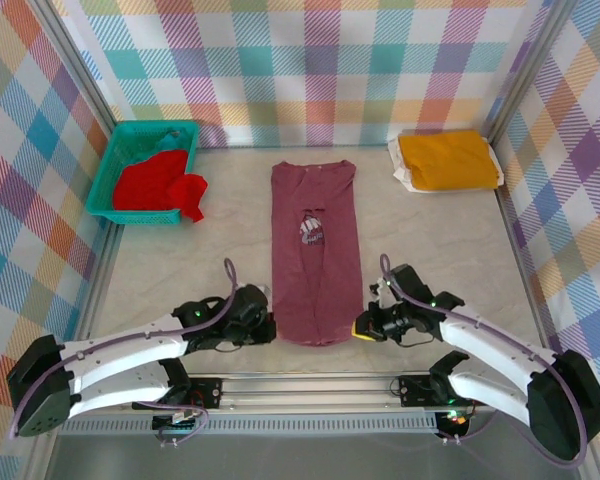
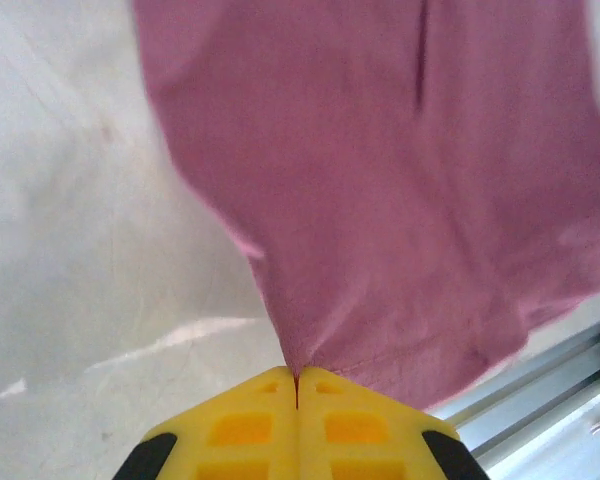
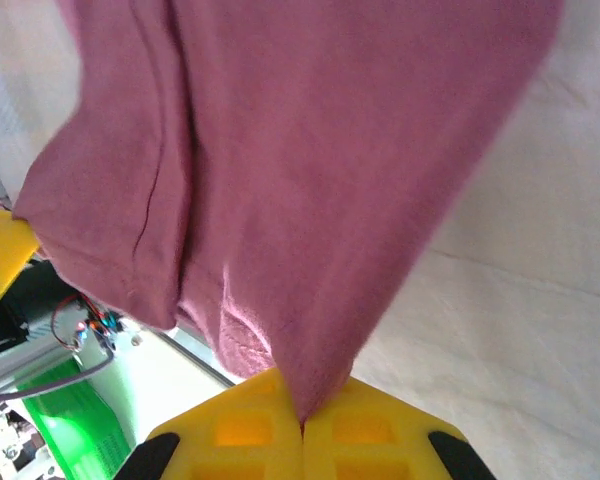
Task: Fold and stack the t-shirts
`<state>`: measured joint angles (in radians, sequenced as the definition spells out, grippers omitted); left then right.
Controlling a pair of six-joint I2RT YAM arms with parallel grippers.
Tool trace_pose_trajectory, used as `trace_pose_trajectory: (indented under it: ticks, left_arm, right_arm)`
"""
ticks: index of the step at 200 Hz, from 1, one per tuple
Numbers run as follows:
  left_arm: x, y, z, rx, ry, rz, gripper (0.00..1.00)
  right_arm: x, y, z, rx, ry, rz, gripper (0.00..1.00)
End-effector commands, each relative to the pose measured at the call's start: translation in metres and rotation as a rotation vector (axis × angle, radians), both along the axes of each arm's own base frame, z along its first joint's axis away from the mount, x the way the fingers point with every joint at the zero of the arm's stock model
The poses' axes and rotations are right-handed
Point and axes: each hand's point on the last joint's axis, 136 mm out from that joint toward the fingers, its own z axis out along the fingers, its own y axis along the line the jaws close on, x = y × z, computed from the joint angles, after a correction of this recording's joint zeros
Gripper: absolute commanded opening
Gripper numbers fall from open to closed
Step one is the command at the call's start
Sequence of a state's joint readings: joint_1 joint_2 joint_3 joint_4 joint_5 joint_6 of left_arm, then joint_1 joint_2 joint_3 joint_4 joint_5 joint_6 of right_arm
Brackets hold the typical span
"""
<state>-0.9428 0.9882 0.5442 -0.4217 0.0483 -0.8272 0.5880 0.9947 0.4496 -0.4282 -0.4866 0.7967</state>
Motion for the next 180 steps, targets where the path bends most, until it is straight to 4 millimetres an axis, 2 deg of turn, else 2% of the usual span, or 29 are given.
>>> trace_pose_trajectory:
  ticks: [1,26,64,99,134,180]
  left_arm:
    - [0.03,0.005,0.031,-0.025,-0.068,0.041,0.0]
    - [0.063,0.007,0.05,0.002,-0.106,0.051,0.0]
    - [0.108,0.001,0.057,0.037,-0.14,0.061,0.0]
    - [0.148,0.016,0.044,0.148,-0.176,0.097,0.0]
    - [0.197,0.019,0.044,0.188,-0.227,0.092,0.0]
    - [0.232,0.026,0.027,0.231,-0.203,0.07,0.0]
  right_arm:
    - [0.033,0.003,0.025,-0.001,-0.093,-0.025,0.0]
    - [0.071,0.005,0.045,0.0,-0.165,-0.036,0.0]
    - [0.125,0.002,0.061,-0.048,-0.25,-0.063,0.0]
    - [0.167,0.002,0.059,-0.067,-0.313,-0.077,0.0]
    - [0.208,0.002,0.057,-0.07,-0.35,-0.101,0.0]
    - [0.245,0.001,0.048,-0.058,-0.346,-0.12,0.0]
